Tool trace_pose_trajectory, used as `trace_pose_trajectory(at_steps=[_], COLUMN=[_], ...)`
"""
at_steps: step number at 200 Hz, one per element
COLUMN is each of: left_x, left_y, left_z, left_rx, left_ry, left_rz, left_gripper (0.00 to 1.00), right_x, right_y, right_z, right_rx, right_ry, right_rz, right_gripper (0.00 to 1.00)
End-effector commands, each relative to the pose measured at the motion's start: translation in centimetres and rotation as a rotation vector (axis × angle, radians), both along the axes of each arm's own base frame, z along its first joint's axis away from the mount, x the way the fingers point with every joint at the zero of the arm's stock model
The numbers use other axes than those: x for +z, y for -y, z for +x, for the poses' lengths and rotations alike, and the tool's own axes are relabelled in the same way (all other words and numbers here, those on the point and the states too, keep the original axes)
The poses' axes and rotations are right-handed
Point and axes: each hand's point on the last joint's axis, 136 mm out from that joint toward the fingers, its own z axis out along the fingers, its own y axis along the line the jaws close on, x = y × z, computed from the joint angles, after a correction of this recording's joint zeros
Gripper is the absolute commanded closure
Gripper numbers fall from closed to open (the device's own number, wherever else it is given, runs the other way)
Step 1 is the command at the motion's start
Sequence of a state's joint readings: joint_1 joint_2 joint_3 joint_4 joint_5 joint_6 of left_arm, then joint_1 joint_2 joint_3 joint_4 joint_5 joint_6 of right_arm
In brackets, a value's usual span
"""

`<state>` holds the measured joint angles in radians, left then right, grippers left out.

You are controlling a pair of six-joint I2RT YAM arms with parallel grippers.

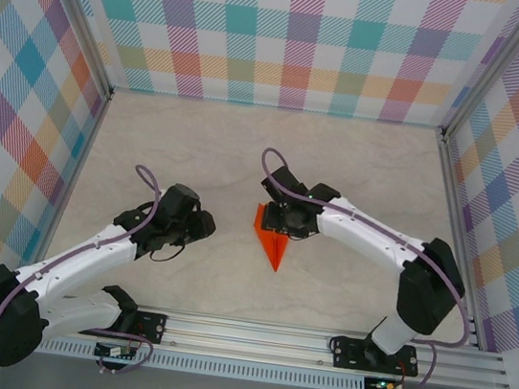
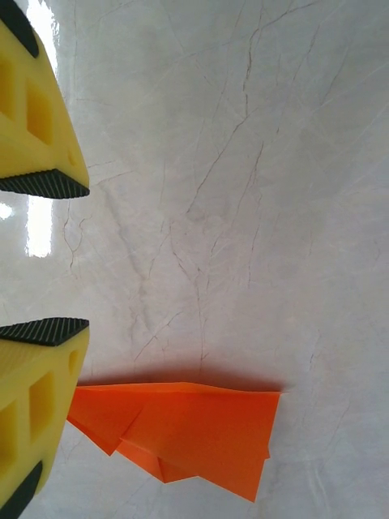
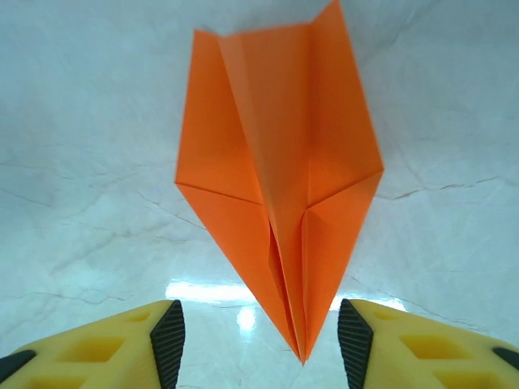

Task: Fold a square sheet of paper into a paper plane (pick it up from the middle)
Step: Move the paper plane to the center of the table.

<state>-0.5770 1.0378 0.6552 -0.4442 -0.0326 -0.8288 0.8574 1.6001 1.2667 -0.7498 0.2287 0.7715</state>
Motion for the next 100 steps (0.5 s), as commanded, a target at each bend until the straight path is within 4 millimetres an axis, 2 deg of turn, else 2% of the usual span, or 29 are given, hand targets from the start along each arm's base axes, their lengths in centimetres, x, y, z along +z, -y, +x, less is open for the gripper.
trace_pose_trajectory(at_steps=[1,36,62,84,100], left_x=[0.7,1.6,2.4,3.3,4.0], left_y=[-1.0,-1.9,-2.8,-3.7,-4.5], left_z=[0.3,0.3,0.5,0.5,0.5], left_rx=[0.004,-0.007,-0.019,-0.011,-0.003], left_ry=[0.039,0.094,0.161,0.218,0.259], left_rz=[0.033,0.086,0.128,0.168,0.198], left_gripper=[0.51,0.47,0.47,0.44,0.41], right_x=[2.8,6.6,9.0,9.6,9.2], right_y=[2.9,8.5,13.4,17.4,20.1], right_z=[0.0,0.0,-0.2,-0.3,-0.4], right_rx=[-0.038,-0.130,-0.212,-0.287,-0.357], right_ry=[0.119,0.345,0.489,0.568,0.588], right_rz=[-0.026,-0.084,-0.193,-0.300,-0.351], right_gripper=[0.41,0.29,0.11,0.07,0.03])
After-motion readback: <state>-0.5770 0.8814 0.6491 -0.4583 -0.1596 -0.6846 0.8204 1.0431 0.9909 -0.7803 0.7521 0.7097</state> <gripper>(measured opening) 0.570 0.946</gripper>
